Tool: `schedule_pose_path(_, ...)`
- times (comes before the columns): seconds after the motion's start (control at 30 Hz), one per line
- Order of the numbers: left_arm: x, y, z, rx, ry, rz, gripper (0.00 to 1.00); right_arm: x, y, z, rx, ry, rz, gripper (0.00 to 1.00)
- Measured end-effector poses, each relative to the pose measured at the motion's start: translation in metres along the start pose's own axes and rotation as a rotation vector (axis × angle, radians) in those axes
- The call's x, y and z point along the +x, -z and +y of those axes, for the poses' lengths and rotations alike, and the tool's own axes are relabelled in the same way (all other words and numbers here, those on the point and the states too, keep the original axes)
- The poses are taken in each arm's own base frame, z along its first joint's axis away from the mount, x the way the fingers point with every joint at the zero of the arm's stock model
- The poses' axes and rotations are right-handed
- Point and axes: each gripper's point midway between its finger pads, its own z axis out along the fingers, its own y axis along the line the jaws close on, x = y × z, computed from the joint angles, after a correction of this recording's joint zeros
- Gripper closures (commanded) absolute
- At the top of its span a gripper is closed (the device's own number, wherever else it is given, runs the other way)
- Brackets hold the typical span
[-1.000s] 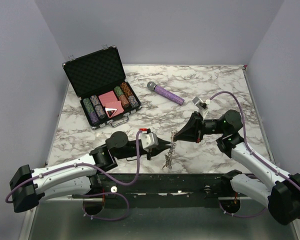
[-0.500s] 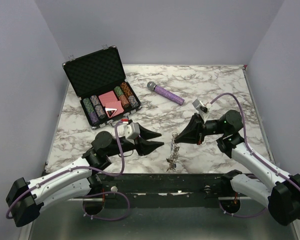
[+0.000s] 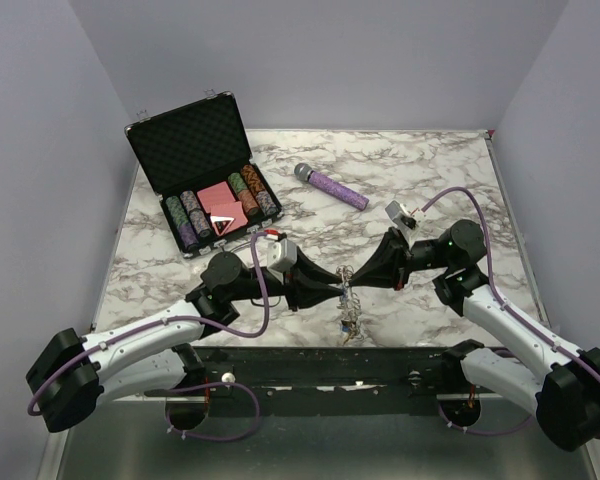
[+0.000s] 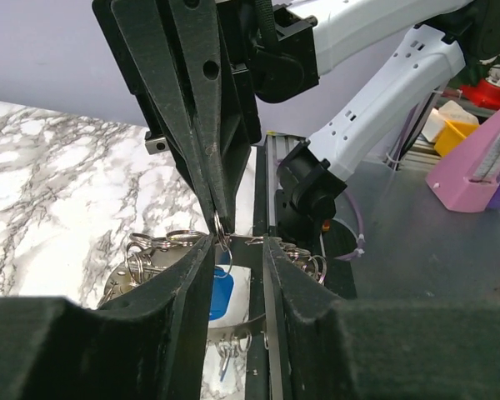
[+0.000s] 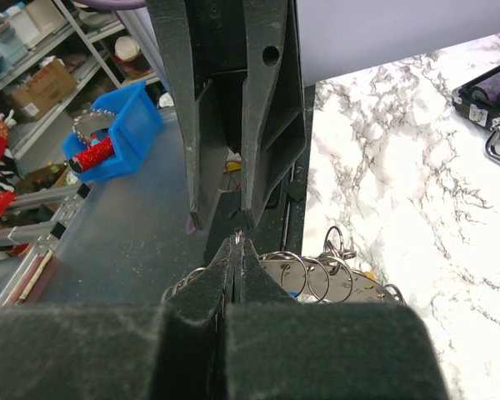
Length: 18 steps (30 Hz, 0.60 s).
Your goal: Put the keys on the keyring
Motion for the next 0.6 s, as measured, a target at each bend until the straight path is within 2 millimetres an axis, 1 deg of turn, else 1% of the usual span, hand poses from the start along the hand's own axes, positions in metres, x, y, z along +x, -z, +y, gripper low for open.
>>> schedule_pose_path(0.23,-0.001,-0.008,0.000,0.013,0.015,0.008,0.68,-0.001,0.000,0.000,0.000,0.006,-0.001,1.00)
schedule_pose_path(0.37,-0.002,-0.013,0.001,-0.001,0.007,0.022,0.73,-0.002,0.000,0.000,-0.003,0.008,0.000,1.00)
schedule_pose_path(0.6,0.000,-0.016,0.005,-0.036,-0.011,0.049,0.72,-0.001,0.001,0.001,-0.005,0.006,0.003,1.00)
